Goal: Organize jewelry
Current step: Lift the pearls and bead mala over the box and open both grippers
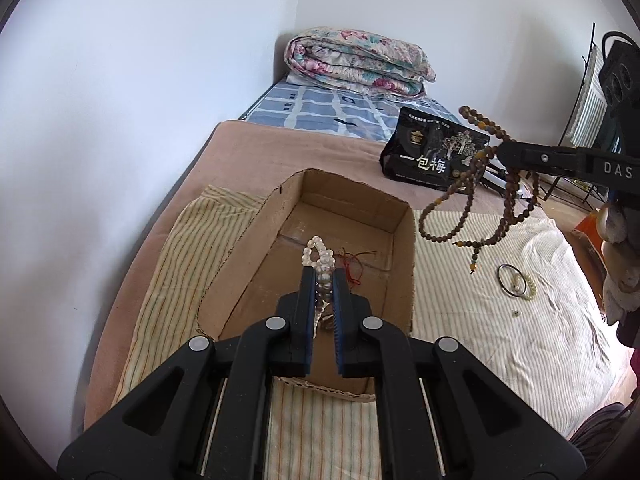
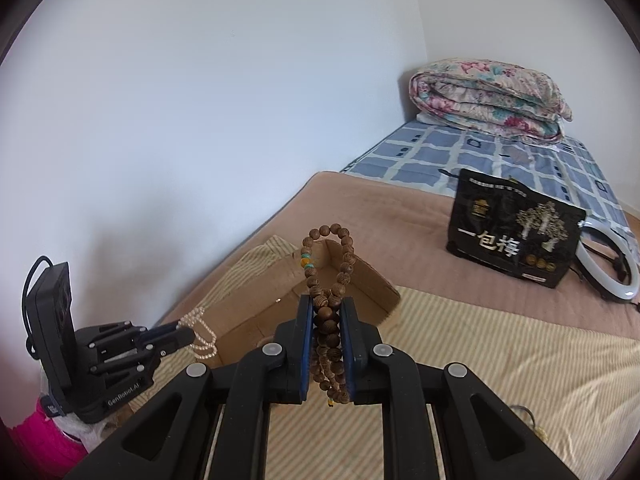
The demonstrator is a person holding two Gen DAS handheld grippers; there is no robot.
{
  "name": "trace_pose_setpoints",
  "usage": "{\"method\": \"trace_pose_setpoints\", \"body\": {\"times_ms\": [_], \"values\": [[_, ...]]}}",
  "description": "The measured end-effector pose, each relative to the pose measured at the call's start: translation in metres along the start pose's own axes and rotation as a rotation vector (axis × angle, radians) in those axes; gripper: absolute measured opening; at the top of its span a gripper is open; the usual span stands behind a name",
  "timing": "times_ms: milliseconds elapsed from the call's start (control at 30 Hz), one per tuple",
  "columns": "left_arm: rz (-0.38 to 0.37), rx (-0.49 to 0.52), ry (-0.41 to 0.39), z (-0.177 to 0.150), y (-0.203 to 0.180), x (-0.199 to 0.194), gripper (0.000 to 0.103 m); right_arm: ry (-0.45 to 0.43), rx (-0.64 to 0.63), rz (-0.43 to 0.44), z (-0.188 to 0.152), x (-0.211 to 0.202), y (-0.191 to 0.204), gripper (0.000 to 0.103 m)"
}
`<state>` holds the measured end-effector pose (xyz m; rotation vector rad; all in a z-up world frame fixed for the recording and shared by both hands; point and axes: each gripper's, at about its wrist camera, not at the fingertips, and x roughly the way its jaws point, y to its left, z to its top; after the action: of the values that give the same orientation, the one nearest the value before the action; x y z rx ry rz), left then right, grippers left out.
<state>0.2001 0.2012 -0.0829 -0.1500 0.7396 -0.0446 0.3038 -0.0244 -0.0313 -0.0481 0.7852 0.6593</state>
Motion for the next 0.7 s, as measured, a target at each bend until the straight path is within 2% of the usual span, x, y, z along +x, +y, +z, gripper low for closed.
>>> {"method": "trace_pose_setpoints", "body": {"times_ms": [300, 700], "values": [[0.006, -0.020, 0.028, -0.003, 0.014, 0.021, 0.007, 0.026, 0.027, 0.027, 0.013, 0.048, 0.001, 0.011], [0.011, -0.037, 0.069, -0.012, 0.025, 0.040, 0.007, 0.091, 0.052, 0.032, 0.002, 0.100, -0.005, 0.011]]}}
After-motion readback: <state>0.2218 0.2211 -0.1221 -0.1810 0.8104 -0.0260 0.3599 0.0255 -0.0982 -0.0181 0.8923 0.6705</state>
